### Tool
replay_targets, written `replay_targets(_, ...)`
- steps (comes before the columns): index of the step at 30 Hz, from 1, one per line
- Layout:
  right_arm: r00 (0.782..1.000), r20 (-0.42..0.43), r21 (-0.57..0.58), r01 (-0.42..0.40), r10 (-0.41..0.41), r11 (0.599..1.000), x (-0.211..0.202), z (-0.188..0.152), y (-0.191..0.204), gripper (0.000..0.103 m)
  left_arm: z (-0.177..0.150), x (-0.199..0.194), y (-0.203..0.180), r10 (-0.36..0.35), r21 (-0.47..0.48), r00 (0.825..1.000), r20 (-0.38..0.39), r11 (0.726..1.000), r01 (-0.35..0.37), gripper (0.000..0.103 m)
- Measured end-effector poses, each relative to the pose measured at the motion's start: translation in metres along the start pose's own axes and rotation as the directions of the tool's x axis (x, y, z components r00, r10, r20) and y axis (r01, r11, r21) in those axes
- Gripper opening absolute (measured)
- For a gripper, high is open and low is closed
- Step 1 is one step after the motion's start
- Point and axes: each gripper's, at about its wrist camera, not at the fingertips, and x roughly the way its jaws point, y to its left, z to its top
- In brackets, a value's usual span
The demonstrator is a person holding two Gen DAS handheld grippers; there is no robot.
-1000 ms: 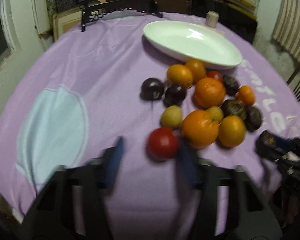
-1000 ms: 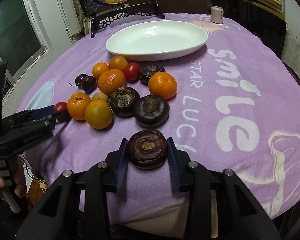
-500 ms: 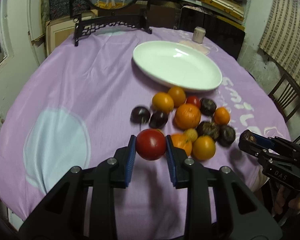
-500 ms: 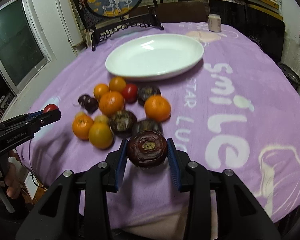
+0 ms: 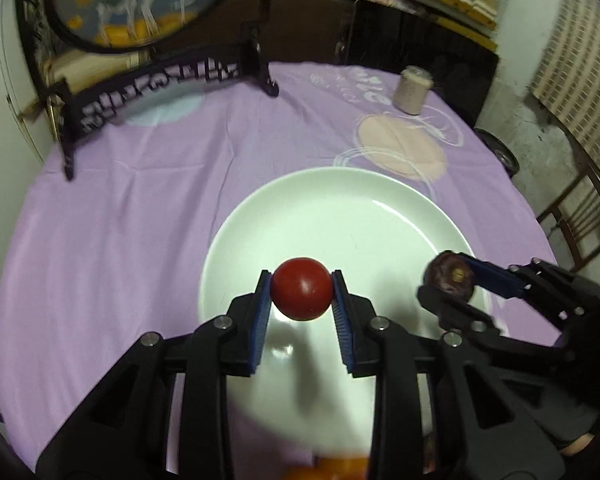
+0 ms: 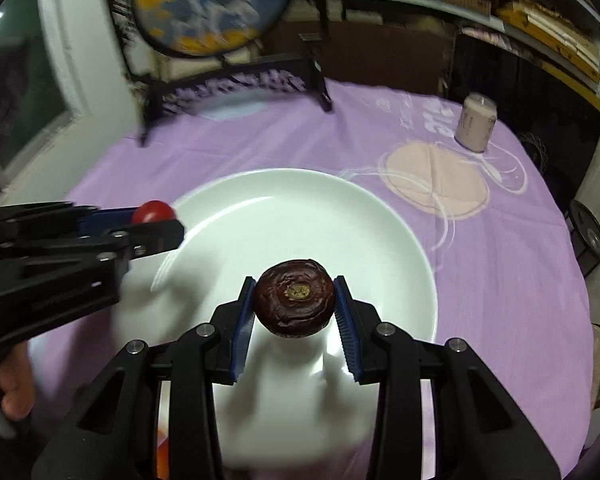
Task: Organize fruits
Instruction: 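Carry both fruits to the white plate and open both tools to release, then grasp a tangerine with the right tool while the left tool grasps another tangerine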
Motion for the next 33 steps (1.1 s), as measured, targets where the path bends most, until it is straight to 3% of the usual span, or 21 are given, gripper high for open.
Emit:
replay_targets(5, 0.998, -0.056, 0.031, -0.024, 0.026, 0.999, 0.041, 0.018, -0.017, 0.039, 0.018, 0.039, 0.006, -0.016, -0.033, 0.999, -0.042, 0.999, 0.015, 0.032)
replay_targets(6, 0.998, -0.065, 0.033, -0.024, 0.026, 0.999, 0.044, 0.02, -0.019, 0.041, 0.018, 0.041, 0.007, -0.017, -0.034, 0.999, -0.039, 0.999, 0.015, 0.038)
replay_targets(7, 0.997, -0.069, 0.037, -0.022, 0.025, 0.999, 0.045, 0.021, -0.02, 0.045, 0.02, 0.042, 0.009, -0.012, -0.04, 0.999, -0.033, 0.999, 0.011, 0.062)
replay_targets(8, 0.998, -0.057, 0.047, -0.01, 0.013, 0.999, 0.042, 0.021, -0.021, 0.053, 0.02, 0.039, 0.011, -0.002, -0.048, 1.0, -0.01, 0.999, 0.001, 0.075)
replay_targets(13, 1.0, 0.01, 0.073, 0.013, -0.014, 0.997, -0.012, 0.013, -0.022, 0.058, 0.011, -0.005, 0.013, -0.037, -0.063, 0.999, 0.04, 0.997, 0.039, 0.076)
replay_targets(16, 0.997, 0.07, 0.069, -0.026, 0.021, 0.997, -0.062, -0.006, -0.013, 0.065, -0.014, -0.048, 0.01, 0.001, -0.036, 0.995, 0.104, 0.999, 0.003, 0.09)
replay_targets(19, 0.992, 0.117, 0.048, -0.046, 0.041, 0.998, -0.099, -0.049, 0.003, 0.076, -0.059, -0.085, 0.011, 0.037, -0.013, 0.987, 0.159, 0.999, -0.036, 0.091)
replay_targets(21, 0.991, 0.126, 0.041, -0.043, 0.038, 0.998, -0.112, -0.08, 0.014, 0.076, -0.091, -0.1, 0.017, 0.048, -0.036, 0.984, 0.17, 0.998, -0.042, 0.091)
replay_targets(27, 0.995, 0.076, 0.056, -0.067, 0.063, 0.996, -0.138, -0.164, 0.03, 0.076, -0.188, -0.127, 0.034, 0.128, -0.09, 0.977, 0.17, 0.989, -0.114, 0.091)
replay_targets(33, 0.997, -0.014, 0.04, -0.079, 0.08, 0.996, -0.133, -0.2, 0.049, 0.077, -0.231, -0.128, 0.031, 0.108, -0.085, 0.988, 0.114, 0.991, -0.099, 0.091)
